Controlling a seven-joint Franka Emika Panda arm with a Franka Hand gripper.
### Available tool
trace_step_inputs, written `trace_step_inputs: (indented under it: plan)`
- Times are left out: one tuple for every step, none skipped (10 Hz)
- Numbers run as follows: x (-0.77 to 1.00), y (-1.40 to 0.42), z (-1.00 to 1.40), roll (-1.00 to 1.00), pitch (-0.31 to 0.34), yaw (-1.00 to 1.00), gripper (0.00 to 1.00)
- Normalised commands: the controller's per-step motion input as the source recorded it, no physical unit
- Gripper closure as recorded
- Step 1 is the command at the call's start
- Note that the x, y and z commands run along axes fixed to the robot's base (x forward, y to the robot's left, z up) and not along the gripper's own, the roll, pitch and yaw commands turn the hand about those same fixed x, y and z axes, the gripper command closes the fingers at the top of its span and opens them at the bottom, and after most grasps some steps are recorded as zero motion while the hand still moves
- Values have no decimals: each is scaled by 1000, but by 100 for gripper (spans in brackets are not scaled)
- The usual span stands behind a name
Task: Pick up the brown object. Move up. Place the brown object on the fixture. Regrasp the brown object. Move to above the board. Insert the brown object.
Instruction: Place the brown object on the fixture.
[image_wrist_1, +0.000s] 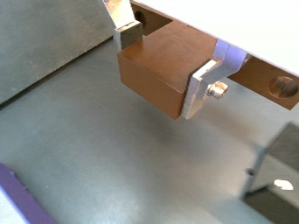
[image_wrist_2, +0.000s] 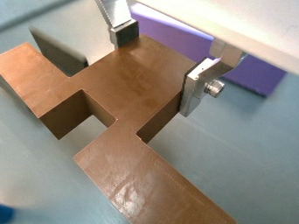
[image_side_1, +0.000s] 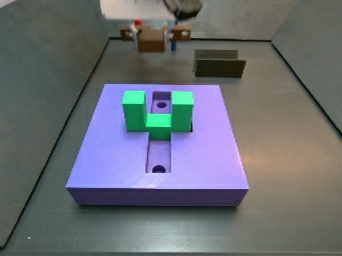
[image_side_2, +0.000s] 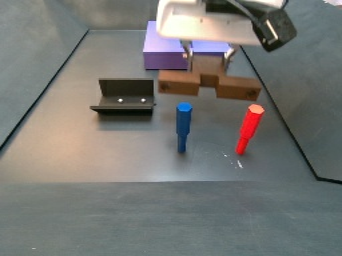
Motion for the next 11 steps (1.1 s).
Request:
trace_step_inputs:
  plan:
    - [317,0,311,-1000,-223,-14,100]
    - [334,0,294,-1000,-180,0,100]
    - [389,0,263,-1000,-111,0,100]
    - [480,0,254,-1000,0,0,100]
    - [483,0,257,-1000,0,0,100]
    - [500,-11,171,-1000,0,-31,100]
    - [534,-23,169,-1000,0,-77,100]
    - [529,-37,180,-986,0,-89,100]
    - [500,-23,177,-934,9,-63,100]
    - [437,0,177,-840,9,-31,100]
    - [380,0,180,-763,0,-9,100]
